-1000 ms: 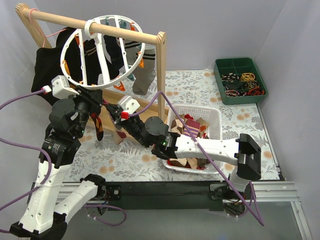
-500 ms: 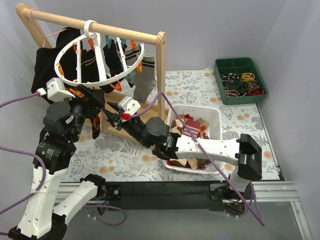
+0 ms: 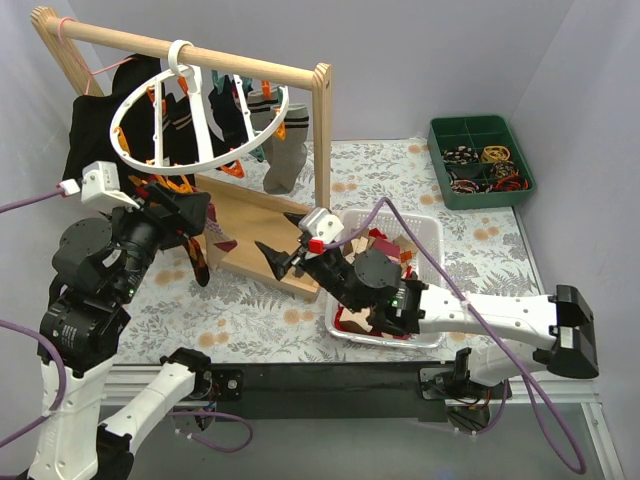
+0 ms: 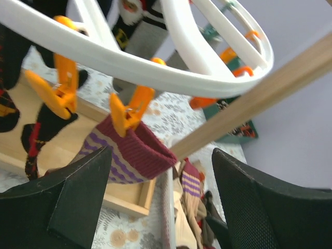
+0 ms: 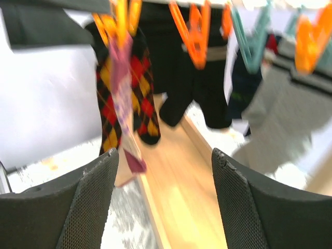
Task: Clip the socks to the hanger
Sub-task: Open the clamp at the hanger.
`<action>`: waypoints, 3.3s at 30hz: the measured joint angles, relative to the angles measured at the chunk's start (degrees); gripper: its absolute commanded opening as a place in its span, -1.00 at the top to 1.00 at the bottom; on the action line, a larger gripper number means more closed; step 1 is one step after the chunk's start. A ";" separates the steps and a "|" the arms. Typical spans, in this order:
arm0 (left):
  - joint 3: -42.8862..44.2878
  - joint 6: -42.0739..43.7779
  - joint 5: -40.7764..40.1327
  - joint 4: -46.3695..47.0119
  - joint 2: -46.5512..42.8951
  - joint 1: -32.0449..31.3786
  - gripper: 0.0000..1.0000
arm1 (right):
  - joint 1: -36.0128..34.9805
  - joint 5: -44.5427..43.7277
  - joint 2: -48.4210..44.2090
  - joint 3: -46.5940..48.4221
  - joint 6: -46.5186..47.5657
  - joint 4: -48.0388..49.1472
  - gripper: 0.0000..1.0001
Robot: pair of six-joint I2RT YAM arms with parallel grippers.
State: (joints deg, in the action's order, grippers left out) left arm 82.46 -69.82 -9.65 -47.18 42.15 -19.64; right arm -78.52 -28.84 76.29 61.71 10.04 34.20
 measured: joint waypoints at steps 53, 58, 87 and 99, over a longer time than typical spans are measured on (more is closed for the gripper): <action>-3.13 -2.60 -0.59 9.81 7.91 -0.48 0.22 | 6.23 4.98 -9.44 -10.67 -7.04 -13.70 -0.50; -3.74 -2.14 -4.15 9.25 7.48 -0.48 0.23 | 12.59 13.79 -6.54 -5.57 -7.34 -10.25 -0.49; -3.98 0.57 -8.81 8.83 7.13 -0.46 0.35 | 16.00 28.63 24.94 24.50 -8.35 1.60 -0.43; -3.98 0.85 -9.01 8.90 7.15 -0.46 0.35 | 18.93 37.16 25.66 26.27 -11.69 2.03 0.52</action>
State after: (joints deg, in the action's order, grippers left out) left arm 78.48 -68.97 -18.65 -38.28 49.30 -20.10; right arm -59.59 8.32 101.95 87.99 -1.65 36.23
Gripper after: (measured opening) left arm 0.324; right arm 0.376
